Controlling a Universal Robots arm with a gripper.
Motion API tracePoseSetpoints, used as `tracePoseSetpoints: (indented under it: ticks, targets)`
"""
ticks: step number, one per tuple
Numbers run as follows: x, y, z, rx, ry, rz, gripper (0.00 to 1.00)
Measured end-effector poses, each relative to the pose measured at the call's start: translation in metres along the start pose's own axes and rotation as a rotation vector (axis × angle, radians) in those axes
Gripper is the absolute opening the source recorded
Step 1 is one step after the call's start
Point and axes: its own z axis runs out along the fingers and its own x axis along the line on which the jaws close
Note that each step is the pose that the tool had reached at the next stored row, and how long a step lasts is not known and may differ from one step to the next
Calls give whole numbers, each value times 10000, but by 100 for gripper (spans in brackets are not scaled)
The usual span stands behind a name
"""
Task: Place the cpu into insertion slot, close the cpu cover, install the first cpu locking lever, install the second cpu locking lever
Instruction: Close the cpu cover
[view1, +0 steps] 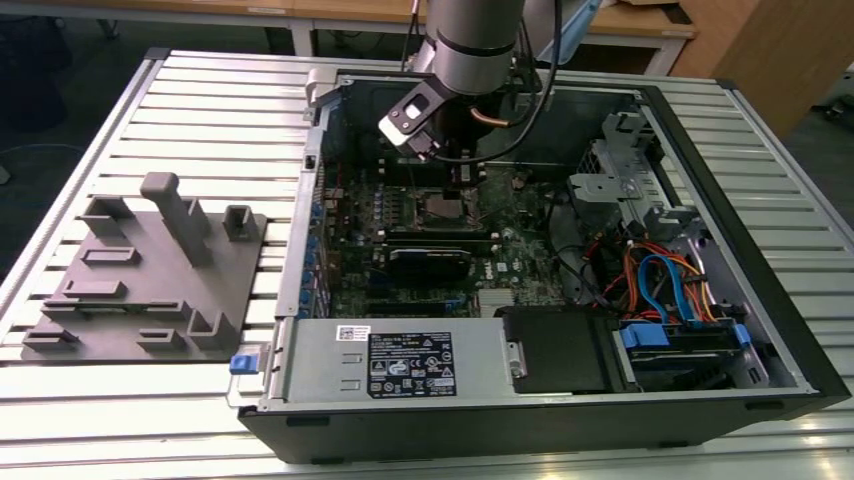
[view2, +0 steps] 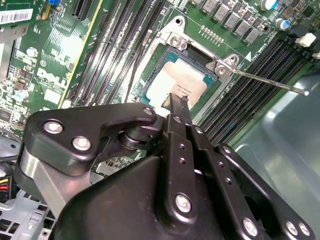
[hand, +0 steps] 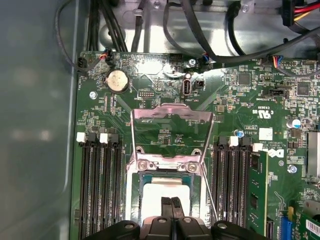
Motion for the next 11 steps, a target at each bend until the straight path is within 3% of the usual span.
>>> tracePoseSetpoints:
  ticks: [7, 11]
  targets:
    - [-1, 0, -7, 1, -2, -15, 10]
    - [0, 1, -64, 0, 0, -15, 10]
